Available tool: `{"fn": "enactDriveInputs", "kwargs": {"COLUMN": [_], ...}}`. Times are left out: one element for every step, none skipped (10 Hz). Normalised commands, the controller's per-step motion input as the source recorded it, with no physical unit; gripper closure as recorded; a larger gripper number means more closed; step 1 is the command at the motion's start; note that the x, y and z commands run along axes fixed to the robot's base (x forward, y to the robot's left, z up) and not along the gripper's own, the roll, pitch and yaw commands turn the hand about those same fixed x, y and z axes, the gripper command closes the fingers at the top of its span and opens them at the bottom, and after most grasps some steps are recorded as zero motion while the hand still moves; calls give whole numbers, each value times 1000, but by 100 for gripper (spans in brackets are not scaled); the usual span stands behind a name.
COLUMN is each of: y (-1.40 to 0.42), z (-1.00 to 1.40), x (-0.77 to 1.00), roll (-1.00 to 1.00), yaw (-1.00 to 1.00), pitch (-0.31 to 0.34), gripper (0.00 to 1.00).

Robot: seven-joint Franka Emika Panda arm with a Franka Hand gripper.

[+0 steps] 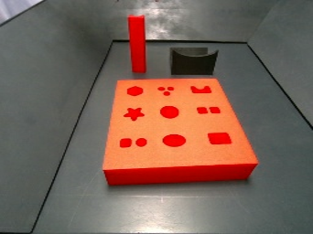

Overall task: Pick up the arch object. Move up. Place the arch object on the fixture. Regrasp the arch object. Rotate the arch object. Move to above the board. Insert the arch object.
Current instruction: Rotate the arch object.

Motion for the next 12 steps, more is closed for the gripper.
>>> {"fn": "enactDriveInputs", "kwargs": {"y": [81,50,36,24,19,17,14,13,12,11,11,10], "z": [-66,-34,-31,-30,-30,-28,-27,-27,-26,-26,-26,-26], "x": [18,26,27,28,29,29,30,30,30,31,31,31], "roll": [-1,-1,-1,-1,-1,-1,-1,-1,-1,-1,-1,-1], "yaw": [1000,1000,1000,1000,1000,1000,1000,1000,1000,1000,1000,1000], "pitch": [7,7,7,7,7,7,7,7,8,8,8,8], "gripper": [0,0,0,0,0,0,0,0,0,0,0,0]}}
